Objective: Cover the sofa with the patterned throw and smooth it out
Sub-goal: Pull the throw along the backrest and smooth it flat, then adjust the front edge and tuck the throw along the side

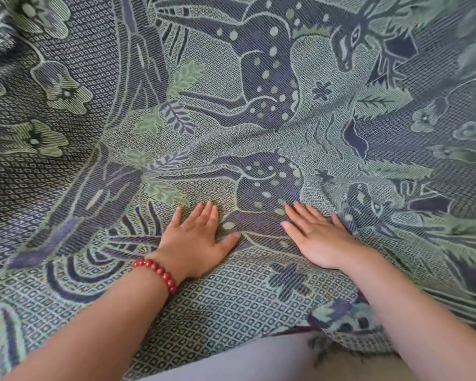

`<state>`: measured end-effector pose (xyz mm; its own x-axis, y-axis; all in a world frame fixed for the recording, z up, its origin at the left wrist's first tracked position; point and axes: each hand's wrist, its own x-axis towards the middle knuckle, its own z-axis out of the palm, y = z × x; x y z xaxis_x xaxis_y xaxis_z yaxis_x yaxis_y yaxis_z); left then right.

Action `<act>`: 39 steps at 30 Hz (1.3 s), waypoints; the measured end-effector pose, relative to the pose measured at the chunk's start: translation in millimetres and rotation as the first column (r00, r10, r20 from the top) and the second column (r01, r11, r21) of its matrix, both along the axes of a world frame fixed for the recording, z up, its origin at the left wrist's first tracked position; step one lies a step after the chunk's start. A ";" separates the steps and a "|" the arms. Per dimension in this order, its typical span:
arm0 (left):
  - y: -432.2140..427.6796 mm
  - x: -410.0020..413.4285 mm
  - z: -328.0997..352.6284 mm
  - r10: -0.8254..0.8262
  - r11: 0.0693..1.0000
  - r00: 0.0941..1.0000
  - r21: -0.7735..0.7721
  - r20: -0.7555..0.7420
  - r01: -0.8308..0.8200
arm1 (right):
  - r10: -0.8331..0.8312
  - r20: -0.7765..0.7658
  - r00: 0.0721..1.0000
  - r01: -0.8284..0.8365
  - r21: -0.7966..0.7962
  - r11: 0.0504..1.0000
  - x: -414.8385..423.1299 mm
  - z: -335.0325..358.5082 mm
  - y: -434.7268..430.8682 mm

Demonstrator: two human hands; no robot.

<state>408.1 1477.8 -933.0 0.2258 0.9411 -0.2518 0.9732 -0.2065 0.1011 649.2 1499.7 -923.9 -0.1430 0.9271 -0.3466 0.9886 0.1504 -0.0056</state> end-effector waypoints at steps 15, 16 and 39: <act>1.8 75.4 10.3 -0.067 0.998 0.998 -0.015 0.018 0.067 | 0.009 -0.116 0.993 0.008 0.146 0.989 44.9 -7.5 4.2; 5.1 86.9 11.7 -0.064 0.998 0.997 -0.003 0.035 0.064 | 0.052 -0.163 0.985 -0.025 0.165 0.986 42.6 -5.2 2.9; 1.1 145.9 -8.4 0.040 0.991 0.999 0.126 0.022 -0.042 | 0.381 -0.422 0.823 -0.294 0.257 0.921 52.5 -12.0 -2.1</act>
